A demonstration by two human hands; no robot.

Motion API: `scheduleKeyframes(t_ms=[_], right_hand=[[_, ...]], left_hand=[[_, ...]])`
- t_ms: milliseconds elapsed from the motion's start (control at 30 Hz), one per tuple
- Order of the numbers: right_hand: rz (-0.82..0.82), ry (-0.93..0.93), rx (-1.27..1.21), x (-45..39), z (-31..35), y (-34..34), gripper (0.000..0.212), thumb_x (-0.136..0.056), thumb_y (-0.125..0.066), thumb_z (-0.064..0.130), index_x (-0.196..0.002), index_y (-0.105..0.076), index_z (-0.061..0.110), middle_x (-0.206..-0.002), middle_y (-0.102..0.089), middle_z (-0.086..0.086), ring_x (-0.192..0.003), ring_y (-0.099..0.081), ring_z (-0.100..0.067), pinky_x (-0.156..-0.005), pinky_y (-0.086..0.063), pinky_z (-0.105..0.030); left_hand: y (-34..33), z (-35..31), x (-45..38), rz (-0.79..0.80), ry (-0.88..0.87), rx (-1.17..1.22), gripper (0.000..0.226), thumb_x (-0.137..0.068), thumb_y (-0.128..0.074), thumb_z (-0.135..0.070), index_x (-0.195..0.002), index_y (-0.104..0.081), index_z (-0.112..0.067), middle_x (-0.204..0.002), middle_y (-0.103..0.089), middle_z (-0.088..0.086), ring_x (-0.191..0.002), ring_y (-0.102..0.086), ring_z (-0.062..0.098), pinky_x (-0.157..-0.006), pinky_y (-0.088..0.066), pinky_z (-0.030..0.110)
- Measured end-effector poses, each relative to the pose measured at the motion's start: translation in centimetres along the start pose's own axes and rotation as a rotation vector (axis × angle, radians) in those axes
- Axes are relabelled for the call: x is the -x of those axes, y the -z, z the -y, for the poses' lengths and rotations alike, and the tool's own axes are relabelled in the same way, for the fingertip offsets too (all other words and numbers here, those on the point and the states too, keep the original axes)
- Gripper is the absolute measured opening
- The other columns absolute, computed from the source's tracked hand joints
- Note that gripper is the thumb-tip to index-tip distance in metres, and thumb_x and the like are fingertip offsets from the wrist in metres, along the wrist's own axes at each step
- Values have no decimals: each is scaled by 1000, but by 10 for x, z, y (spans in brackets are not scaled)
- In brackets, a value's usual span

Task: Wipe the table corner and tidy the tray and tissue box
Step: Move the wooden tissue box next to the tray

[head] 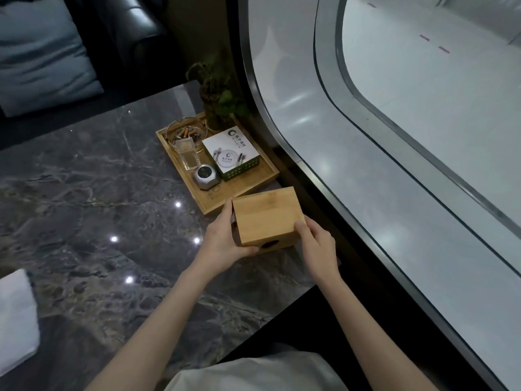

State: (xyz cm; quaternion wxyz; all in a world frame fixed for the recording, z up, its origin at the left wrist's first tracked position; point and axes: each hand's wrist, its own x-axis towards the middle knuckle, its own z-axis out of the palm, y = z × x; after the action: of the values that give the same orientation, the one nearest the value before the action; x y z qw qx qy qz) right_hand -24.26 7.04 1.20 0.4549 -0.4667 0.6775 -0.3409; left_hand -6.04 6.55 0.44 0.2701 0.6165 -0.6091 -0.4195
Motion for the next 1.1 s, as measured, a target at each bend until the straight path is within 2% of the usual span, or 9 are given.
scheduleKeyframes(t_ms=[167, 367, 433, 500, 567, 667, 767, 933, 1100], right_hand=[[-27, 7, -15, 2, -4, -2, 37, -97, -44, 26, -130, -54, 13, -105, -54, 13, -94, -46, 1, -65, -34, 9], [20, 12, -26, 0, -13, 2, 38, -97, -42, 32, -130, -53, 16, -108, -53, 15, -98, -46, 3, -70, -35, 8], [49, -17, -115, -2, -19, 5, 40, -99, -35, 36, -131, -52, 20, -119, -54, 13, -111, -47, 0, -88, -38, -1], [73, -75, -235, -6, -25, 5, 46, -99, -27, 43, -137, -44, 25, -135, -48, 11, -128, -41, -5, -110, -32, -24], [111, -145, -319, -9, -29, 4, 49, -98, -21, 47, -141, -36, 28, -144, -39, 11, -135, -32, -8, -113, -21, -28], [153, -195, -398, -9, -30, 2, 50, -98, -19, 46, -143, -32, 28, -138, -38, 14, -128, -30, -2, -104, -20, -23], [187, -179, -444, -7, -30, -2, 48, -99, -19, 41, -142, -34, 25, -126, -43, 18, -120, -33, 0, -99, -24, -18], [186, -200, -485, -9, -31, -9, 44, -100, -21, 37, -138, -39, 23, -115, -50, 14, -117, -40, -5, -100, -29, -21], [187, -229, -398, -8, -31, -5, 48, -99, -22, 42, -137, -43, 20, -114, -49, 13, -116, -39, -6, -104, -29, -24]], left_hand=[[-2, 3, -2, 7, 1, -8, 108, -56, -86, -16, -141, -19, -22, -135, -48, 0, -128, -41, 14, -109, -36, 39], [-9, 7, 2, -2, 17, -18, 115, -62, -83, -29, -146, -6, -24, -146, -36, -2, -132, -34, 12, -112, -30, 37], [-14, 9, 7, -18, 53, 15, 118, -64, -78, -44, -147, 4, -24, -155, -18, -1, -138, -23, 13, -115, -24, 41], [-21, 10, 15, -25, 105, 72, 119, -65, -67, -59, -145, 14, -26, -158, 2, -3, -144, -7, 15, -118, -15, 45], [-30, 14, 23, -25, 146, 122, 114, -67, -57, -69, -145, 15, -28, -158, 9, -3, -145, 1, 13, -119, -10, 46], [-44, 15, 31, -16, 166, 238, 104, -68, -47, -75, -146, 5, -30, -158, -8, -1, -143, -13, 13, -118, -15, 41], [-52, 12, 35, -41, 257, 407, 86, -76, -42, -63, -147, -11, -25, -150, -32, 0, -135, -31, 13, -113, -24, 32], [-58, 4, 37, -97, 303, 543, 75, -84, -29, -62, -146, -17, -21, -149, -33, 2, -136, -29, 14, -113, -21, 30], [-53, -1, 37, -121, 324, 497, 75, -79, -29, -57, -145, -25, -20, -140, -45, 4, -125, -40, 13, -104, -29, 25]])
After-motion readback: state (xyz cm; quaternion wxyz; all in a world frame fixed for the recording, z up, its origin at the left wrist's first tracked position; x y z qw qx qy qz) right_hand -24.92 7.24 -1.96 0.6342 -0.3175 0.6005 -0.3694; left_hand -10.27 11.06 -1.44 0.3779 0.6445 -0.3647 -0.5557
